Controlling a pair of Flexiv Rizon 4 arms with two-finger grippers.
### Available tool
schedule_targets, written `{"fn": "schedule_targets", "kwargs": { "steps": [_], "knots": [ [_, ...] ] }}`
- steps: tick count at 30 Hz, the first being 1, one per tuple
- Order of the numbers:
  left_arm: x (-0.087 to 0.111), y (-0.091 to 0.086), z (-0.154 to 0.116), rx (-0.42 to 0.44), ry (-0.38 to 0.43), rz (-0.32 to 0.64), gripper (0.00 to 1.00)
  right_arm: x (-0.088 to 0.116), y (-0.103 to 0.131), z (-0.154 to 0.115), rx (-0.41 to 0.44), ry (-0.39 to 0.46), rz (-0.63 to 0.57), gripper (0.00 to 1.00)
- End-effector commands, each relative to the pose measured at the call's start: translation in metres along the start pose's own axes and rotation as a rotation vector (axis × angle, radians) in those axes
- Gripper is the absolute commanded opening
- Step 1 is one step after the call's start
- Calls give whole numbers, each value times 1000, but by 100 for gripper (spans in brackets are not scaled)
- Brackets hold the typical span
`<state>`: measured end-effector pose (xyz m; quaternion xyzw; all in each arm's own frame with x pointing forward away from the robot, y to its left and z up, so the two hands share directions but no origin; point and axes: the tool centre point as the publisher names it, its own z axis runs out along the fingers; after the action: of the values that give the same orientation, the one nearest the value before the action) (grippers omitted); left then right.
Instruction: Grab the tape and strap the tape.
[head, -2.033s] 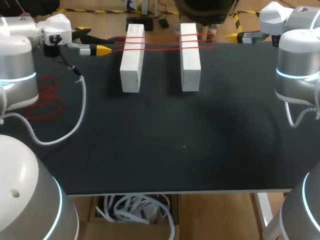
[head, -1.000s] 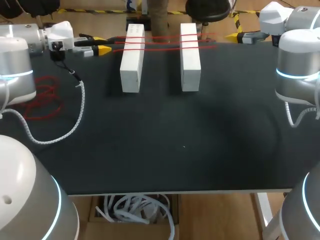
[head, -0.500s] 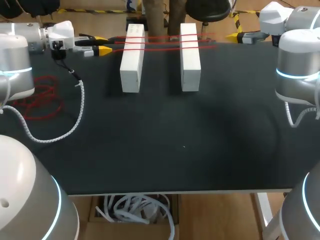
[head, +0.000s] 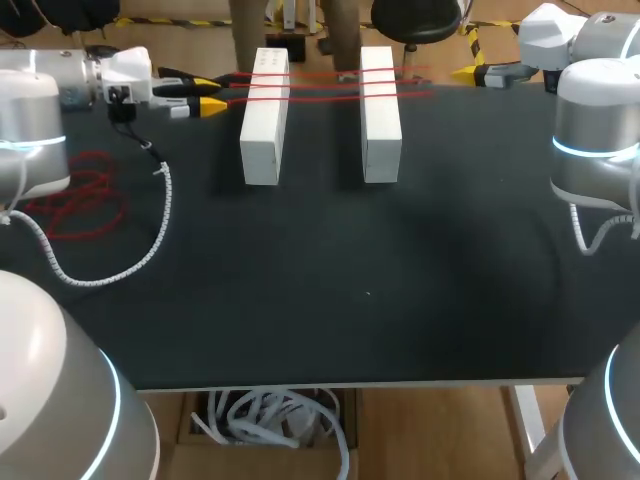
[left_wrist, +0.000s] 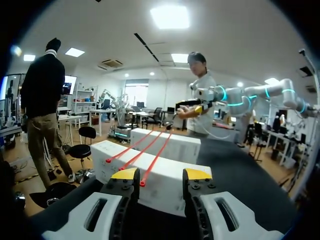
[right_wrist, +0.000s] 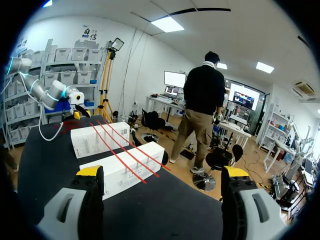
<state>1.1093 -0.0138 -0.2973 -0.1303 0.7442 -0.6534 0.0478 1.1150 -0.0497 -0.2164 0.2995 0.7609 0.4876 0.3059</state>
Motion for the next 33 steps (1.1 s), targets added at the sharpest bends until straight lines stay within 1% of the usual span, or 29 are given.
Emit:
{"fn": "schedule_targets", "kwargs": {
  "steps": [1, 3, 6, 12, 13, 16, 21, 33],
  "knots": [
    [-13, 11, 3, 8, 41, -5, 36, 0, 0, 0, -2, 0, 0, 100],
    [-15, 14, 2, 5, 46, -2, 37, 0, 0, 0, -2, 0, 0, 100],
    [-20, 18, 0, 8, 46, -8, 36, 0, 0, 0, -2, 0, 0, 100],
    [-24, 20, -1, 33, 49, -24, 37, 0, 0, 0, -2, 0, 0, 100],
    [-24, 21, -1, 22, 52, -12, 37, 0, 0, 0, -2, 0, 0, 100],
    [-22, 24, 0, 30, 58, -24, 38, 0, 0, 0, -2, 0, 0, 100],
    [-17, 27, 5, 36, 73, -35, 36, 0, 0, 0, -2, 0, 0, 100],
    [-19, 27, 11, 33, 91, -27, 35, 0, 0, 0, -2, 0, 0, 100]
  ]
}}
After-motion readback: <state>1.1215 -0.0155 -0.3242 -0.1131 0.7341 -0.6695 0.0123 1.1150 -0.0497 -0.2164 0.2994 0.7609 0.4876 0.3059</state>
